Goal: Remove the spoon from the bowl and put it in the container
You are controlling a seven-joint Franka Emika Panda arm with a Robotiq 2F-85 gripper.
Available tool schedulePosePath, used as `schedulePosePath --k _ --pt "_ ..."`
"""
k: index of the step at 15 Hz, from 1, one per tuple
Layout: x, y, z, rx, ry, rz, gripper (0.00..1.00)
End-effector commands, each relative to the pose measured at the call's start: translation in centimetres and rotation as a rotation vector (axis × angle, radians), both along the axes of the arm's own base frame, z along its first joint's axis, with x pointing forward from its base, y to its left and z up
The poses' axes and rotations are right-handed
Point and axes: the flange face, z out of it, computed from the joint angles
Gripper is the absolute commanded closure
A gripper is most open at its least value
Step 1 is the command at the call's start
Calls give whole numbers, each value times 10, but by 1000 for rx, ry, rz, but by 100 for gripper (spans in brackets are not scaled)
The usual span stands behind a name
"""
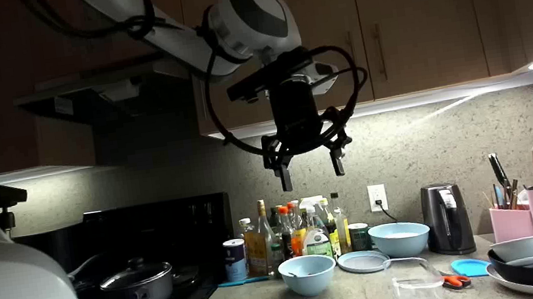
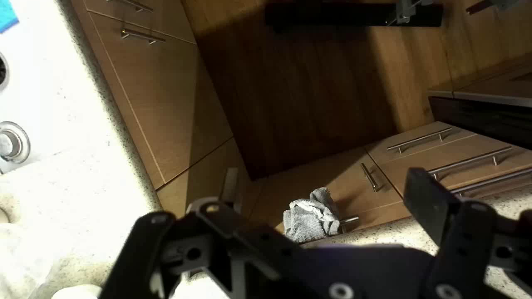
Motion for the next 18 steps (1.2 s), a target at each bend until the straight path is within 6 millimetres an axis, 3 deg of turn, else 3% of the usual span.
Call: schedulePosePath --k 1,6,8,10,16,18 --pt "0 0 1 0 1 0 0" --pt "0 0 1 0 1 0 0" --pt "17 16 1 -30 -3 23 0" --pt "37 41 5 -38 -27 72 0" --pt "103 148 1 -80 -50 288 0" --pt "113 164 1 -95 -24 328 0"
